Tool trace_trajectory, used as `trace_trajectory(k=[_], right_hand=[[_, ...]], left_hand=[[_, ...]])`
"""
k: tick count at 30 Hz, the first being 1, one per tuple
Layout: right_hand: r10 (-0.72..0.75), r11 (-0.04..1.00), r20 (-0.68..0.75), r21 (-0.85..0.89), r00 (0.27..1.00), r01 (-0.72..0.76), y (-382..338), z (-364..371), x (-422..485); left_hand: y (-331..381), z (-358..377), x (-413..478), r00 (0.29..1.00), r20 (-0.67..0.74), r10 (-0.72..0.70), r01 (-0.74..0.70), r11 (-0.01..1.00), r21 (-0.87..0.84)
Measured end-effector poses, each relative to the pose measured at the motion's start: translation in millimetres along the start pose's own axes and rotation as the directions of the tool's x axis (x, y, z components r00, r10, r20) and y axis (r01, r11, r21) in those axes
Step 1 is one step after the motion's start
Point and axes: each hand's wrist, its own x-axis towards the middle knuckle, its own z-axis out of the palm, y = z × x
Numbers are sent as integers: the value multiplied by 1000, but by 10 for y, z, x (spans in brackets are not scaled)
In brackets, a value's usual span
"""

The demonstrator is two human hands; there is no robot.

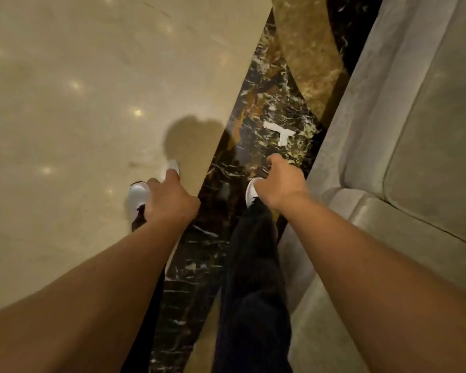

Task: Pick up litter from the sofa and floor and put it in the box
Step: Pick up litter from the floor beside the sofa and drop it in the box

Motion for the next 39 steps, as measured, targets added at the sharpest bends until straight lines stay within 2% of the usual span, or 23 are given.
trace_trajectory(k=[3,5,7,10,14,16,18,19,21,23,26,32,35,39], right_hand=[[80,996,-22,28,997,-80,109,170,1100],[117,992,-11,40,993,-116,193,333,1717],[153,987,-34,58,988,-151,309,493,2436],[173,983,-84,77,981,-167,608,737,3324],[173,983,-161,-28,972,-180,1003,891,4101],[144,985,-116,-76,983,-153,1083,916,4374],[107,992,-64,-67,992,-112,1134,982,4567],[90,994,-92,-59,992,-96,1166,1042,4634],[59,995,-232,-67,971,-76,1217,1166,4714],[18,996,-309,-81,951,-45,1201,1225,4719],[-104,991,-244,-110,964,79,1079,1244,4538],[-344,936,-163,-139,925,324,343,1035,3637],[-422,905,-186,-32,887,424,-238,768,3102],[-447,870,-209,122,870,477,-794,301,2333]], left_hand=[[60,513,890,991,-37,-125,124,992,-30],[43,797,1390,980,-41,-195,188,971,-146],[47,1139,1927,967,-71,-245,221,944,-243],[18,1638,2502,957,-108,-268,231,934,-272],[-180,2179,3005,940,-119,-319,293,937,-190],[-299,2347,3196,933,-142,-331,308,937,-165],[-372,2482,3346,920,-257,-295,292,955,-52],[-418,2540,3415,907,-323,-272,291,957,11],[-555,2613,3522,881,-422,-213,267,961,71],[-676,2591,3560,899,-421,-120,150,988,39],[-599,2442,3496,928,-368,61,-40,997,66],[212,1905,2949,981,-184,69,-88,991,-99],[609,1471,2567,958,-191,215,-233,969,-78],[869,774,1957,919,-274,283,-313,947,-71]])
